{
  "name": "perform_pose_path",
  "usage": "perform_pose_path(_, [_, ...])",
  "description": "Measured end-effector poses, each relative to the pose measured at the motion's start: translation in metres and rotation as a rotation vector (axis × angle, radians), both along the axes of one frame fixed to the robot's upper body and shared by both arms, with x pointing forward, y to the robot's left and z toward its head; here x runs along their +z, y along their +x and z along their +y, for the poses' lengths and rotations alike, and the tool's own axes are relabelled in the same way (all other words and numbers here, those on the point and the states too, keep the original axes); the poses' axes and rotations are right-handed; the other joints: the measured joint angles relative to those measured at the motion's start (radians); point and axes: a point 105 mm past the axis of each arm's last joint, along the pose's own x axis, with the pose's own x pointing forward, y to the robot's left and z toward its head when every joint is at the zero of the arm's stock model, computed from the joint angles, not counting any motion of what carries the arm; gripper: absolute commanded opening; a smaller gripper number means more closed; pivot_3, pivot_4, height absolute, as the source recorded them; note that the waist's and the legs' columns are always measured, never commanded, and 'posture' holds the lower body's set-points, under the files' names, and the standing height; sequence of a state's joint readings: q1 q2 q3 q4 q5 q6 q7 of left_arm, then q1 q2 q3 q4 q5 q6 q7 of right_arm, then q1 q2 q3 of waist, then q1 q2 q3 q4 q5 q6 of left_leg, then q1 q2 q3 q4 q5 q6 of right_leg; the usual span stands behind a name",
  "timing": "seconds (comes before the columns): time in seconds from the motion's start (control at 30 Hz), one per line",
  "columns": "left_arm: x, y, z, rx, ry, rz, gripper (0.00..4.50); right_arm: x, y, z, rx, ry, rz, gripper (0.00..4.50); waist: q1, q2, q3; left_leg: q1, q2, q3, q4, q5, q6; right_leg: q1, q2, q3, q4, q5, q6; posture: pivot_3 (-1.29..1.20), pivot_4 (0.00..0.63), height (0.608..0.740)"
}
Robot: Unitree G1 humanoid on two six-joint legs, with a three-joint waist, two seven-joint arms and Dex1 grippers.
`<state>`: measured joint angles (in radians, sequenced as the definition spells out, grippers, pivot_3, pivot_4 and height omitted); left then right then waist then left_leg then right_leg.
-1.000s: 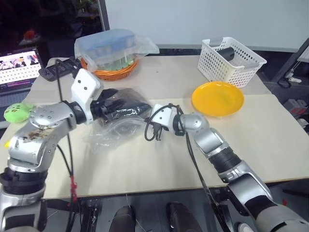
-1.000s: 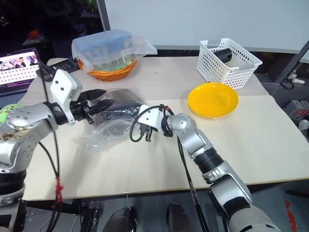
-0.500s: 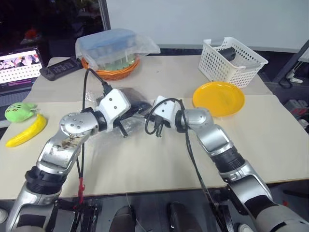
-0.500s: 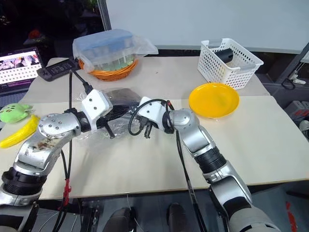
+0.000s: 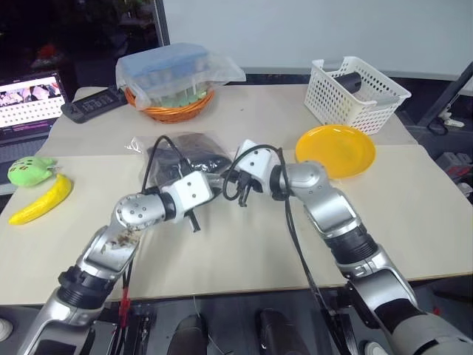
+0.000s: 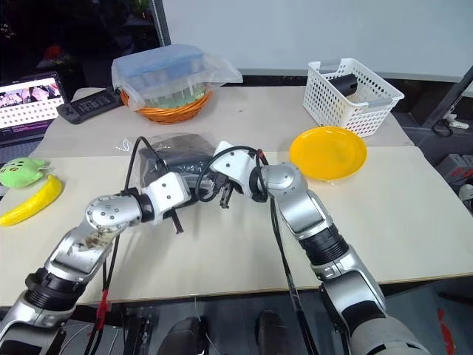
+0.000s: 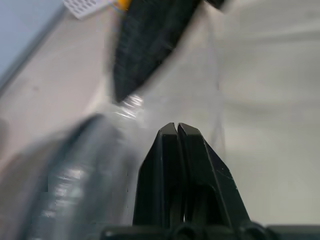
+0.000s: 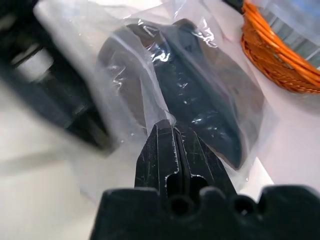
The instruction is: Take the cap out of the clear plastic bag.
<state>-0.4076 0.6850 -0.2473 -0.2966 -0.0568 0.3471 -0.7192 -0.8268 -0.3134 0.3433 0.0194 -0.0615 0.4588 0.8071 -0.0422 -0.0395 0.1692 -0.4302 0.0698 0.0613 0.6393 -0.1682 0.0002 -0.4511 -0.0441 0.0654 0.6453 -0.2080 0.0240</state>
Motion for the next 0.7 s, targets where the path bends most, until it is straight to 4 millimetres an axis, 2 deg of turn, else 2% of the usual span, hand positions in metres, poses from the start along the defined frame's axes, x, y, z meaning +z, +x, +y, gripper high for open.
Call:
perform_pose_path(0.17, [-0.014,-0.011,0.002,0.012,0.026,0.022,0.07,0.011,0.003,-0.001,-0.011,0.018,-0.021,0.00,0.000,0.000,0.000,0.000,0.000,0.000,0.000,0.000,0.000,0.000,0.000,0.000,0.000,0.000,0.000,0.00,0.150,0.740])
perform_pose_path(0.37, [-0.025,-0.016,0.011,0.086,0.021,0.059,0.07,0.014,0.004,-0.006,-0.023,0.037,-0.011,0.00,0.000,0.000,0.000,0.000,0.000,0.000,0.000,0.000,0.000,0.000,0.000,0.000,0.000,0.000,0.000,0.00,0.150,0.740])
perform_pose_path(0.57, [-0.040,-0.022,0.000,0.208,-0.128,0.150,0.07,0.053,0.010,-0.012,-0.044,0.107,-0.087,0.00,0.000,0.000,0.000,0.000,0.000,0.000,0.001,0.000,0.000,0.000,0.000,0.000,0.000,0.000,0.000,0.00,0.150,0.740])
perform_pose_path(0.7, [-0.046,-0.019,0.001,0.297,-0.180,0.189,0.07,0.065,0.012,-0.019,-0.065,0.156,-0.100,0.00,0.002,0.000,0.000,0.000,0.000,0.000,0.001,0.000,0.000,0.000,0.000,0.000,0.001,0.000,0.000,0.00,0.150,0.740])
